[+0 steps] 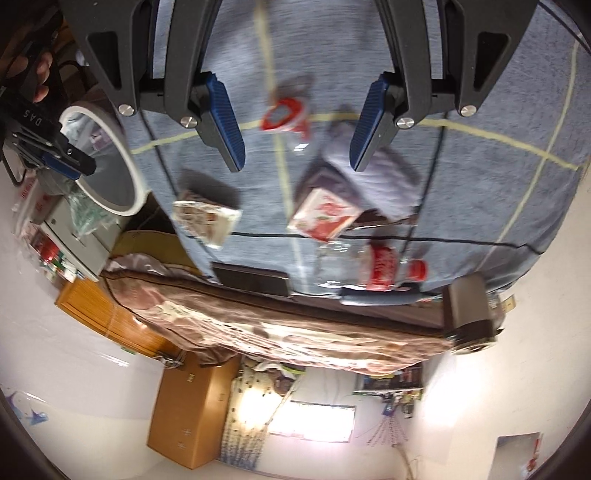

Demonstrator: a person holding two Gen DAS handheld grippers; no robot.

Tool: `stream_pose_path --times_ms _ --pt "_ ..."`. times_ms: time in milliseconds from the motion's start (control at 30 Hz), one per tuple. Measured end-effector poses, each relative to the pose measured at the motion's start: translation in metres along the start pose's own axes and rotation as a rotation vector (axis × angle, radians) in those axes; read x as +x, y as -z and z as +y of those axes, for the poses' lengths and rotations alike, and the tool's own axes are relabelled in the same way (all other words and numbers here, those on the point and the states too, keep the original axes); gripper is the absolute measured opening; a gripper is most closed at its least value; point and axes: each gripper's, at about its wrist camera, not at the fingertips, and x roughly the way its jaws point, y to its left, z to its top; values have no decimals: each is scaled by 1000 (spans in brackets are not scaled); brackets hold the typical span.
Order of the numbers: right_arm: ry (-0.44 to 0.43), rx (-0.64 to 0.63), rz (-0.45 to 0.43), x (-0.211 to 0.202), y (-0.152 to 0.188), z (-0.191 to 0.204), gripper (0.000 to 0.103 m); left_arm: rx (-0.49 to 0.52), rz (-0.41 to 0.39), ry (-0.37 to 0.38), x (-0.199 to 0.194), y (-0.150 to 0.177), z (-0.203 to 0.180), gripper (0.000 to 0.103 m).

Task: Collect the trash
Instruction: 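Move both grippers back over the table toward the foam net and paper cup, then grasp the white foam net with the left gripper while the right grasps the patterned paper cup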

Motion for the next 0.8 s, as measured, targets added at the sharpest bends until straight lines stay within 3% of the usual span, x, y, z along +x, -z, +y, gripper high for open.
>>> stream_pose_path --times_ms 433,800 --pt "-23 -63 25 29 -16 36 57 -86 62 -53 20 6 58 62" --pt "-4 -84 50 62 -38 41 57 -116 108 -31 50 -4 56 64"
